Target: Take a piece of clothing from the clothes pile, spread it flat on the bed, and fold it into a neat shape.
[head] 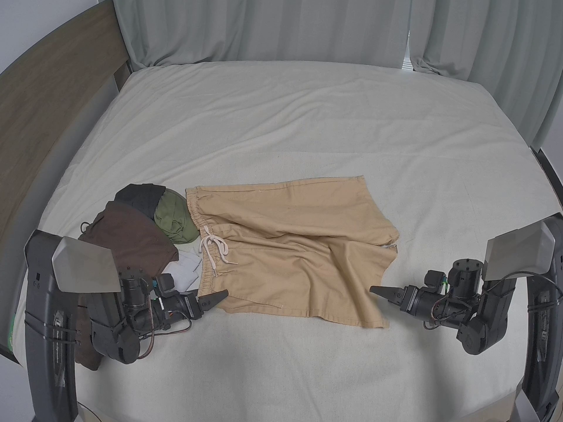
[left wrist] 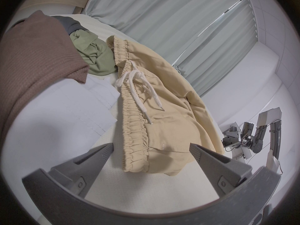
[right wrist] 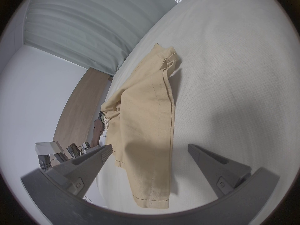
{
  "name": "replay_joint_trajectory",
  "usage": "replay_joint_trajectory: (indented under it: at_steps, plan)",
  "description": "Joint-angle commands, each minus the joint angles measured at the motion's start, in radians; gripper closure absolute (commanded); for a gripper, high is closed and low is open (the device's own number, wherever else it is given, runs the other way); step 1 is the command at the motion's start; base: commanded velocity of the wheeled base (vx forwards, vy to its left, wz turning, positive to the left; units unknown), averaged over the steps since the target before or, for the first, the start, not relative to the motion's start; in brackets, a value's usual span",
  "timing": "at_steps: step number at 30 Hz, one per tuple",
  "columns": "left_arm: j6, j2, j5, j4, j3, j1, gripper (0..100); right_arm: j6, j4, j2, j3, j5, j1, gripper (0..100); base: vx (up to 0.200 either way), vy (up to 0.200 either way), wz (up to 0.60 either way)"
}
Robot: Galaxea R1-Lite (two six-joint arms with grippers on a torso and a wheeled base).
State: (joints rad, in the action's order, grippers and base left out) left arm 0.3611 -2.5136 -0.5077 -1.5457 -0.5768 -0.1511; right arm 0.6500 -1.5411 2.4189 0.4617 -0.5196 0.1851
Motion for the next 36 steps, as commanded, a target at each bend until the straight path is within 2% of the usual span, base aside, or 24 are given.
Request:
replay_joint_trajectory:
  at_steps: [1,9,10,19,22,23,27,36]
  plan:
    - [0.006,-0.008,0.0,0.003,-0.002,-0.004,0,0.0,-0.001,0.003,0.002,0.0,0.001,0,0.0,0.0,0.0]
    - [0.006,-0.022,0.0,0.001,-0.009,-0.004,0,-0.001,-0.001,0.003,0.002,0.0,0.001,0,0.0,0.0,0.0]
    - [0.004,-0.022,0.0,0.003,-0.009,-0.004,100,-0.001,-0.001,0.003,0.002,0.0,0.001,0,0.0,0.0,0.0]
    - [0.001,-0.011,0.0,-0.001,-0.012,0.011,100,-0.001,-0.001,0.003,-0.012,-0.004,0.002,0,0.0,0.0,0.0]
    - [0.001,0.035,0.0,-0.002,-0.002,0.033,100,-0.016,-0.001,0.002,-0.035,-0.03,0.004,0,0.0,0.0,0.0]
    - [0.002,0.053,-0.002,-0.002,0.005,0.045,100,-0.041,-0.001,0.003,-0.057,-0.062,0.002,0,0.0,0.0,0.0]
    - [0.001,0.078,-0.003,-0.002,0.009,0.067,100,-0.099,-0.001,0.005,-0.097,-0.112,-0.004,0,0.0,0.0,0.0]
    - [0.002,0.095,-0.005,-0.002,0.003,0.088,100,-0.11,-0.001,0.005,-0.136,-0.143,0.001,0,0.0,0.0,0.0]
